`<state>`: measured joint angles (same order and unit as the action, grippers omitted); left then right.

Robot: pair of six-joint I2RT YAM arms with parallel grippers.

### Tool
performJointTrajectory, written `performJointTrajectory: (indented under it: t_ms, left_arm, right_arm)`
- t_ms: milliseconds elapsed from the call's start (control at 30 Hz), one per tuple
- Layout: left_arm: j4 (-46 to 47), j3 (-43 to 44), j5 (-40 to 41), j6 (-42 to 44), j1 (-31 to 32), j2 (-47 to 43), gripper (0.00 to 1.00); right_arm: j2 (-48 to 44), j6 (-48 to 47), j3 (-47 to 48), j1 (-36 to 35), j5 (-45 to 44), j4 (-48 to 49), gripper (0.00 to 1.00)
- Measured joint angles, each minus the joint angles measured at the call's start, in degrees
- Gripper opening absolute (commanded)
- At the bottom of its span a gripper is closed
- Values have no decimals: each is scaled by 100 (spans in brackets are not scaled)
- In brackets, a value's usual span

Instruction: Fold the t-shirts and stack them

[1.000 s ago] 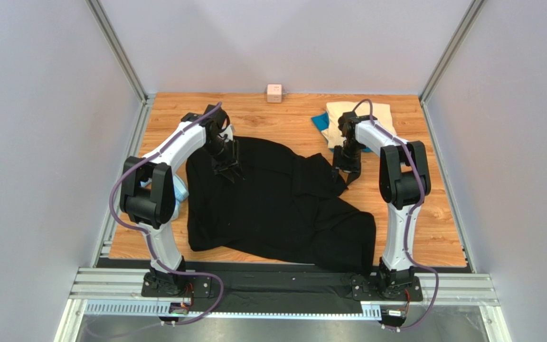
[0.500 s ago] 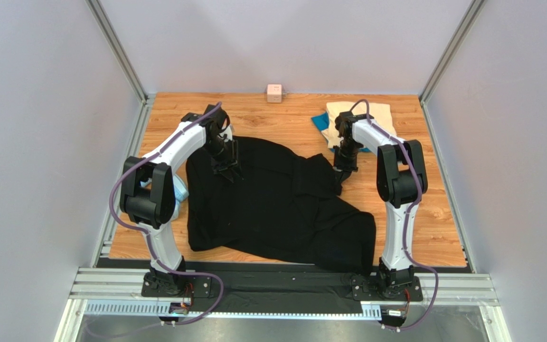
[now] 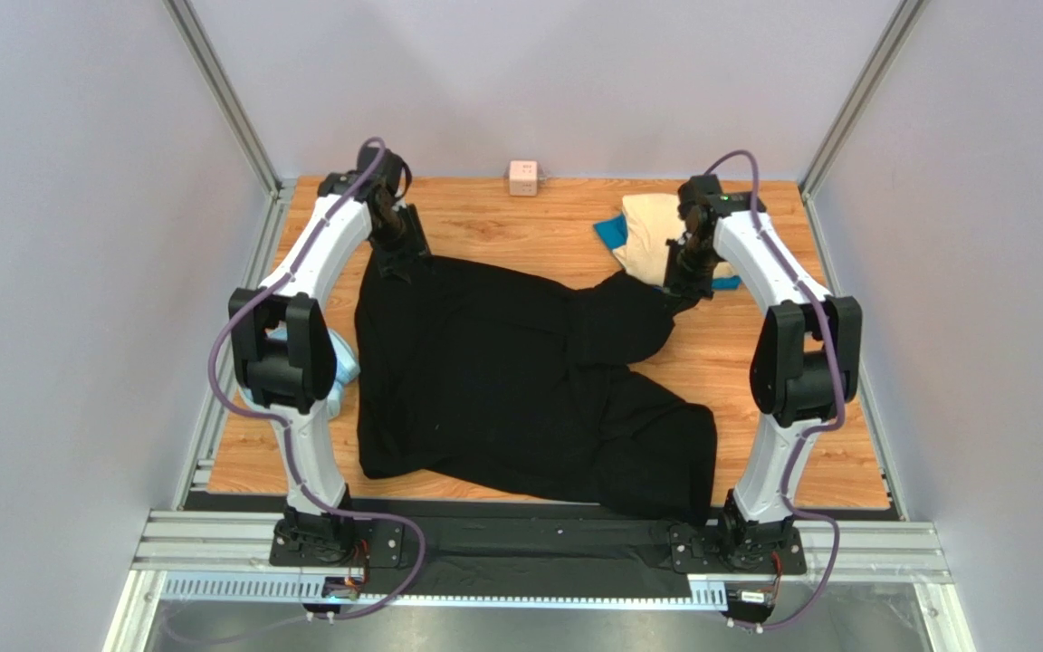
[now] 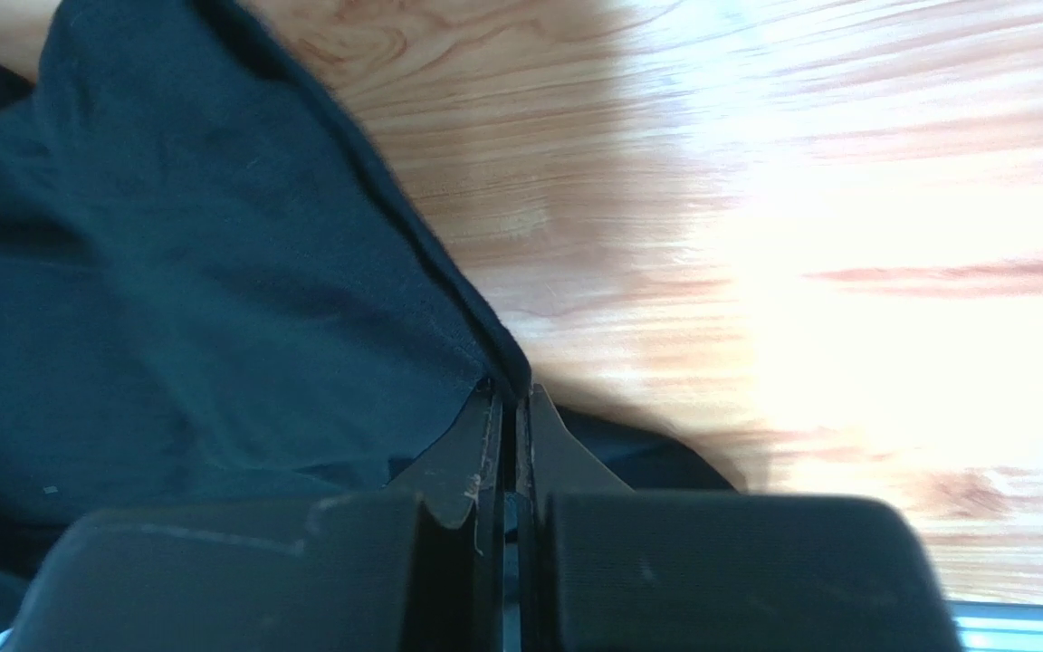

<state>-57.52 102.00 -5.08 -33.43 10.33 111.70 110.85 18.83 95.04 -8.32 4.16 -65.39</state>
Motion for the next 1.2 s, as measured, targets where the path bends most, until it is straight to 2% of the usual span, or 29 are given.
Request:
performJointTrajectory:
  t_ms: [133, 267, 600, 933, 1200]
  left_arm:
    - [-160, 1097, 382, -227, -323, 881, 52]
    - [-227, 1696, 621, -461, -529, 1556, 52]
    - [-219, 2037, 776, -1047, -730, 2367, 52]
    - [678, 1613, 907, -1587, -719, 2396, 52]
    - [1034, 2048, 1060, -1764, -719, 2581, 52]
  right_arm:
    - [-319, -13, 111, 160, 118, -87, 0]
    - [-358, -4, 111, 186, 328, -181, 0]
    - [-555, -26, -46, 175, 968, -297, 0]
    - [-2000, -24, -1552, 175, 1307, -313, 0]
    - [-2518, 57, -2321, 173, 1530, -363, 0]
